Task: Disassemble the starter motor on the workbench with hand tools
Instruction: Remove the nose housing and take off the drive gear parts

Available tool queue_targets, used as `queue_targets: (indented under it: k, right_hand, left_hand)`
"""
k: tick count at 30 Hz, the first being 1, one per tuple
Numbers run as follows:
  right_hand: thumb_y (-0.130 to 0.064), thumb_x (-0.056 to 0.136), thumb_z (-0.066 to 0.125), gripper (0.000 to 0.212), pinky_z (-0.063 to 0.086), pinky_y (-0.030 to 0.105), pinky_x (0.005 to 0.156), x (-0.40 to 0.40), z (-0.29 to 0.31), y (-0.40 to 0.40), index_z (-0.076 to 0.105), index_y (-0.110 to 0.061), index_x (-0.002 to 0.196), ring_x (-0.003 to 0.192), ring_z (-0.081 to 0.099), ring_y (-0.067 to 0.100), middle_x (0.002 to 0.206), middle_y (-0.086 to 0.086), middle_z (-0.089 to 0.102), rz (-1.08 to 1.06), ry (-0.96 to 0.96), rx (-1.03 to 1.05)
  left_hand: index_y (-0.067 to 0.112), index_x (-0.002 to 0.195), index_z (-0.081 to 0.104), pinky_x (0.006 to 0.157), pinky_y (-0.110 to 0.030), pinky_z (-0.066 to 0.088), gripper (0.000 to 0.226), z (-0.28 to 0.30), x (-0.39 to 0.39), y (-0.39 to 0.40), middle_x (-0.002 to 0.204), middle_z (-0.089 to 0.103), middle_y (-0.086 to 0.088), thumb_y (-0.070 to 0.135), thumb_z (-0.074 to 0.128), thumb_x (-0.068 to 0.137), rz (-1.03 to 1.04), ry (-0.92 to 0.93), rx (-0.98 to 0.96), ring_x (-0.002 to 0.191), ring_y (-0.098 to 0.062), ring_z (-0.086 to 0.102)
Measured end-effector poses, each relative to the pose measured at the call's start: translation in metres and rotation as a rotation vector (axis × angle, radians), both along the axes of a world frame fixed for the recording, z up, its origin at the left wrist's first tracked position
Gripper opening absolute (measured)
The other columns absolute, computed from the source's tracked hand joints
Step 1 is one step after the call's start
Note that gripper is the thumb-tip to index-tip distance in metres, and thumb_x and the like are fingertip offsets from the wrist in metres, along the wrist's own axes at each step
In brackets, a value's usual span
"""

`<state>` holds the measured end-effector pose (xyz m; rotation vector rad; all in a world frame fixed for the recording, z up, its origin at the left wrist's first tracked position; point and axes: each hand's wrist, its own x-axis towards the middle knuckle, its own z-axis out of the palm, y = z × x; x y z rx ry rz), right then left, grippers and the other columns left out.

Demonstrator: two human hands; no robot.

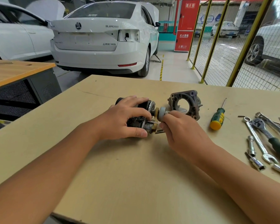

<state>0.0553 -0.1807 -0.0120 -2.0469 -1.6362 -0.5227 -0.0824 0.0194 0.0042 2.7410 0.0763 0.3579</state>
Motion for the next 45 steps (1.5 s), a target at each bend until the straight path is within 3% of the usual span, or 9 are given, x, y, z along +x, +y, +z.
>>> queue_targets:
  k: [5, 9, 12, 17, 22, 29, 35, 39, 45]
  right_hand:
    - [-0.03, 0.092, 0.062, 0.016, 0.044, 0.04, 0.066, -0.005, 0.006, -0.003, 0.066, -0.017, 0.084, 0.076, 0.056, 0.029, 0.079, -0.002, 0.064, -0.136, -0.143, 0.002]
    - [-0.023, 0.086, 0.071, 0.011, 0.048, 0.041, 0.059, -0.007, 0.007, -0.002, 0.064, -0.014, 0.084, 0.067, 0.058, 0.032, 0.076, 0.001, 0.063, -0.135, -0.117, 0.017]
    - [-0.014, 0.092, 0.067, 0.007, 0.049, 0.043, 0.052, -0.002, 0.004, 0.0, 0.067, -0.008, 0.089, 0.064, 0.055, 0.033, 0.079, 0.006, 0.058, -0.027, 0.01, 0.014]
    - [-0.019, 0.1, 0.055, 0.024, 0.039, 0.036, 0.058, 0.001, -0.003, 0.001, 0.065, -0.004, 0.083, 0.066, 0.044, 0.025, 0.082, 0.007, 0.047, 0.012, 0.077, 0.045]
    - [-0.016, 0.097, 0.061, 0.015, 0.042, 0.037, 0.058, -0.001, -0.002, 0.001, 0.068, -0.005, 0.089, 0.067, 0.054, 0.032, 0.088, 0.008, 0.054, -0.042, 0.004, 0.01]
    - [-0.024, 0.09, 0.072, 0.009, 0.046, 0.041, 0.066, -0.005, 0.007, -0.003, 0.076, -0.018, 0.085, 0.072, 0.064, 0.03, 0.085, -0.006, 0.064, -0.118, -0.05, 0.029]
    - [-0.018, 0.092, 0.07, 0.01, 0.051, 0.042, 0.06, 0.0, 0.006, -0.002, 0.075, -0.01, 0.088, 0.069, 0.06, 0.031, 0.086, 0.002, 0.062, -0.059, 0.014, 0.045]
    - [-0.013, 0.096, 0.062, 0.02, 0.038, 0.033, 0.053, -0.003, 0.003, 0.002, 0.066, 0.0, 0.081, 0.062, 0.045, 0.027, 0.08, 0.01, 0.05, -0.02, 0.06, 0.131]
    - [-0.013, 0.096, 0.064, 0.009, 0.045, 0.04, 0.058, -0.005, 0.003, -0.001, 0.064, -0.006, 0.091, 0.066, 0.054, 0.031, 0.087, 0.009, 0.055, -0.078, -0.081, 0.048]
  left_hand:
    - [0.058, 0.123, 0.055, 0.122, -0.059, 0.024, 0.051, -0.002, 0.002, 0.001, 0.163, 0.027, 0.026, 0.077, 0.063, 0.076, -0.005, -0.02, -0.007, 0.157, -0.012, 0.014]
    - [0.058, 0.123, 0.055, 0.121, -0.06, 0.024, 0.052, -0.001, 0.003, 0.002, 0.164, 0.026, 0.025, 0.078, 0.062, 0.075, -0.002, -0.01, -0.003, 0.157, -0.012, 0.014]
    - [0.06, 0.12, 0.054, 0.121, -0.06, 0.023, 0.049, -0.001, 0.002, 0.002, 0.164, 0.025, 0.026, 0.078, 0.062, 0.075, 0.0, 0.001, -0.006, 0.157, -0.011, 0.012]
    - [0.062, 0.118, 0.054, 0.12, -0.061, 0.024, 0.046, -0.002, 0.002, 0.003, 0.164, 0.025, 0.027, 0.078, 0.062, 0.076, 0.0, 0.0, -0.013, 0.157, -0.01, 0.012]
    - [0.06, 0.121, 0.055, 0.121, -0.06, 0.024, 0.049, -0.002, 0.002, 0.003, 0.163, 0.024, 0.029, 0.078, 0.063, 0.076, -0.008, -0.011, -0.011, 0.157, -0.011, 0.013]
    - [0.06, 0.121, 0.056, 0.121, -0.059, 0.024, 0.049, -0.002, 0.002, 0.003, 0.163, 0.025, 0.028, 0.078, 0.063, 0.076, -0.012, -0.015, -0.006, 0.157, -0.012, 0.014]
    - [0.061, 0.119, 0.056, 0.119, -0.061, 0.025, 0.046, -0.002, 0.004, 0.004, 0.163, 0.026, 0.026, 0.078, 0.063, 0.077, -0.023, -0.016, 0.001, 0.157, -0.014, 0.016]
    - [0.061, 0.12, 0.057, 0.119, -0.061, 0.026, 0.046, -0.004, 0.004, 0.005, 0.163, 0.026, 0.027, 0.078, 0.064, 0.078, -0.025, -0.026, 0.007, 0.157, -0.014, 0.017]
    - [0.06, 0.12, 0.058, 0.12, -0.061, 0.025, 0.046, -0.004, 0.004, 0.005, 0.163, 0.025, 0.029, 0.077, 0.065, 0.078, -0.023, -0.026, 0.004, 0.157, -0.012, 0.015]
